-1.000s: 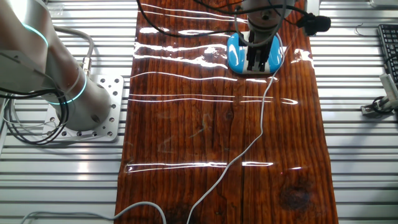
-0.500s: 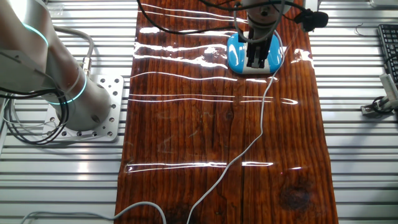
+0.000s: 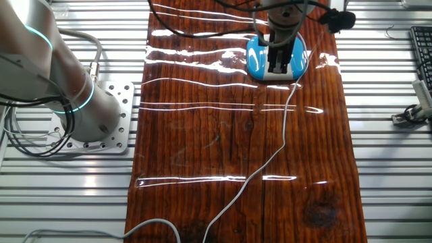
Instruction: Turn on the desk lamp by pressing the button
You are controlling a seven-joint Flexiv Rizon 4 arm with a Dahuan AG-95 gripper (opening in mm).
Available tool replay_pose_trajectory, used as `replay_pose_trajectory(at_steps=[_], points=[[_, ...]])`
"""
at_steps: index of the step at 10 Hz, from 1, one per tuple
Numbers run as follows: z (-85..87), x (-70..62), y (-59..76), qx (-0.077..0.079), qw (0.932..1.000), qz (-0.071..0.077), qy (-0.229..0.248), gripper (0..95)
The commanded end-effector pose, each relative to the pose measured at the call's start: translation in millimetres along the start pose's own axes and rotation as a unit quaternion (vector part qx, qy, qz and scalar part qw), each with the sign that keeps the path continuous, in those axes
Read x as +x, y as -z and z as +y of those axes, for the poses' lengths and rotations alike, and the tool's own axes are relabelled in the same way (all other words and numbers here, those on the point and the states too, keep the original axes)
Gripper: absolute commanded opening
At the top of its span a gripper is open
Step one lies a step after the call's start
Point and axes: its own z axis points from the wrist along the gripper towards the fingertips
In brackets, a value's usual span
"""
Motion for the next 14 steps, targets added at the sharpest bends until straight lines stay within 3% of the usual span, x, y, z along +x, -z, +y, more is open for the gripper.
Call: replay_pose_trajectory(at_steps=[1,3,7,8,11,12,14], points=[[0.1,-0.7,-0.6,-0.003,0.9999,-0.011,-0.007,0.0],[0.1,-0.6,-0.5,-0.003,0.9996,-0.019,-0.02,0.0],[0.0,-0.6,-0.7,-0.006,0.9996,-0.016,-0.024,0.0],[0.0,-0.5,-1.7,-0.011,0.9997,0.0,-0.021,0.0],[-0.3,0.1,-5.8,-0.01,0.9998,0.01,-0.012,0.0],[-0.5,0.3,-6.2,-0.011,0.9997,0.021,-0.01,0.0],[-0.6,0.5,-6.3,-0.011,0.9996,0.024,-0.013,0.0]])
